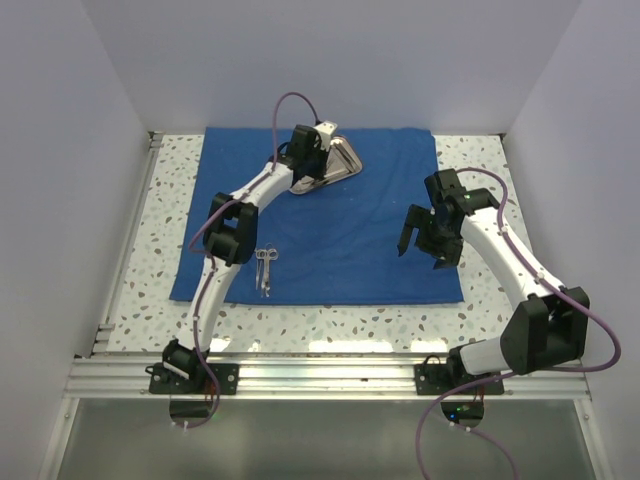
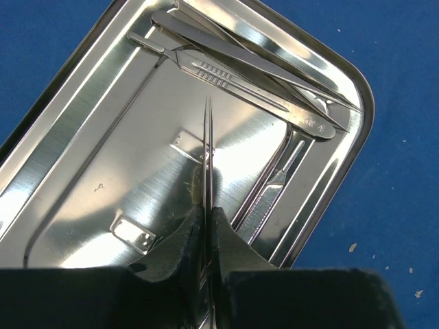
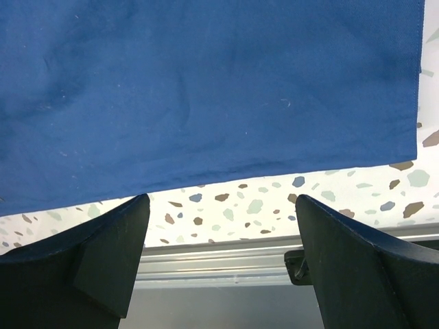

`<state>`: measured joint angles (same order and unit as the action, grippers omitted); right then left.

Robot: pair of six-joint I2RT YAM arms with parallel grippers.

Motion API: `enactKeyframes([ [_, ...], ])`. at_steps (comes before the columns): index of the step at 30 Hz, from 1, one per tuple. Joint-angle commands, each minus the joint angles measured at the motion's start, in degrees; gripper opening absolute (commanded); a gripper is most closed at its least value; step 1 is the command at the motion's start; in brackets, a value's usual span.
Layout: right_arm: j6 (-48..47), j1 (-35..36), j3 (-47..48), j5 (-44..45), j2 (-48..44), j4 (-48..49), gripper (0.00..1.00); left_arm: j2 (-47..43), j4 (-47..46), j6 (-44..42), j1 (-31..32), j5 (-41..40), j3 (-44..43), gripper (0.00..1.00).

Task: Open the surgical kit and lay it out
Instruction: Pick up the medical item from the container.

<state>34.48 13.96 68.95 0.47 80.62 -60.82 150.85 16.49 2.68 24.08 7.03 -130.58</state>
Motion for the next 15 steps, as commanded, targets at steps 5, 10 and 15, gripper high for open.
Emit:
enactKeyframes([
  [5, -1.4, -0.2, 1.1, -0.2, 0.5, 1.1, 0.92, 0.6, 6.0, -1.2, 0.2, -1.1, 4.0, 0.0],
  [10, -1.9, -0.2, 0.7, -0.3, -0.3, 2.2, 0.92, -5.2, 4.2, 6.4, 0.0, -0.5, 5.4, 0.0],
  [15, -3.2, -0.2, 2.0, -1.6, -0.6, 3.6, 0.92, -15.6, -0.2, 15.3, 0.3, -1.0, 14.5, 0.0],
])
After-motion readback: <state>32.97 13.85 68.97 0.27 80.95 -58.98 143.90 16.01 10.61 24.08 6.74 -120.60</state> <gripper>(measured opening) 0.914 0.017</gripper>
